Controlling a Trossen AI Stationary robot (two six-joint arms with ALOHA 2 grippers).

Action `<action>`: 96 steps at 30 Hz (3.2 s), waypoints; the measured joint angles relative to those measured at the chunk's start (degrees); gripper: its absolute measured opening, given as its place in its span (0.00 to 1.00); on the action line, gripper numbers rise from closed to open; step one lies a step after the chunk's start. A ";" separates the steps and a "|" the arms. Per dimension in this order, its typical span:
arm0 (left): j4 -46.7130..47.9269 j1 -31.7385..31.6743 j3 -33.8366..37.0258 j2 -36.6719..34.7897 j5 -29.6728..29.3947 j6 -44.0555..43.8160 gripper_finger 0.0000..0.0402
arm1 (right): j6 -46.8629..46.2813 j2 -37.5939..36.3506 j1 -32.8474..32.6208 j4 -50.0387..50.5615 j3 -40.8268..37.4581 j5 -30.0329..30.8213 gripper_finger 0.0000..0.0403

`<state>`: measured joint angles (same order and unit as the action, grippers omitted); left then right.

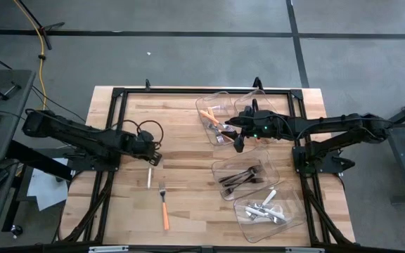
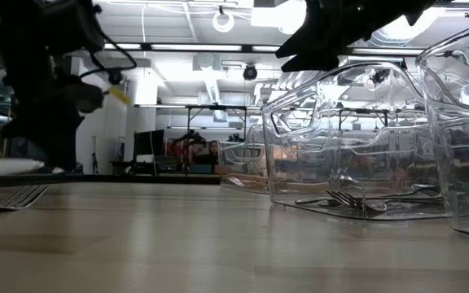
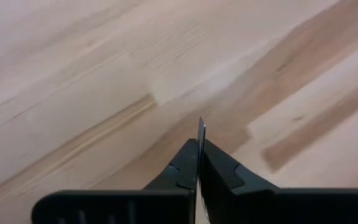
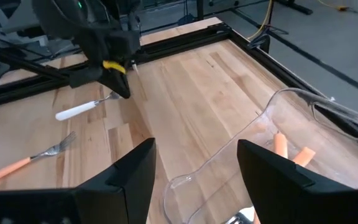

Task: Sort silverware by color (type)
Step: Put the white fork into the bottom transparent bin

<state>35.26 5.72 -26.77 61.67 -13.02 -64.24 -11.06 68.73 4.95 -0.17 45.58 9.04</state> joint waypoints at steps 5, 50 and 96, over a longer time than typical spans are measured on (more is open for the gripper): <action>-2.33 -2.29 -2.76 -7.38 -2.62 4.90 0.00 | -3.02 0.00 -0.02 -0.02 0.00 0.00 0.52; -58.26 -13.78 -5.94 -15.17 7.18 51.48 0.00 | -3.42 0.00 -0.24 -24.93 0.00 -9.88 0.52; -61.19 -13.43 -19.89 8.79 11.28 58.65 0.00 | -19.42 21.68 -1.83 -25.36 12.48 -14.03 0.07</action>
<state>-25.93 -7.71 -46.65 70.46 -1.74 -5.59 -30.48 90.41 3.11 -25.52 58.06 -4.99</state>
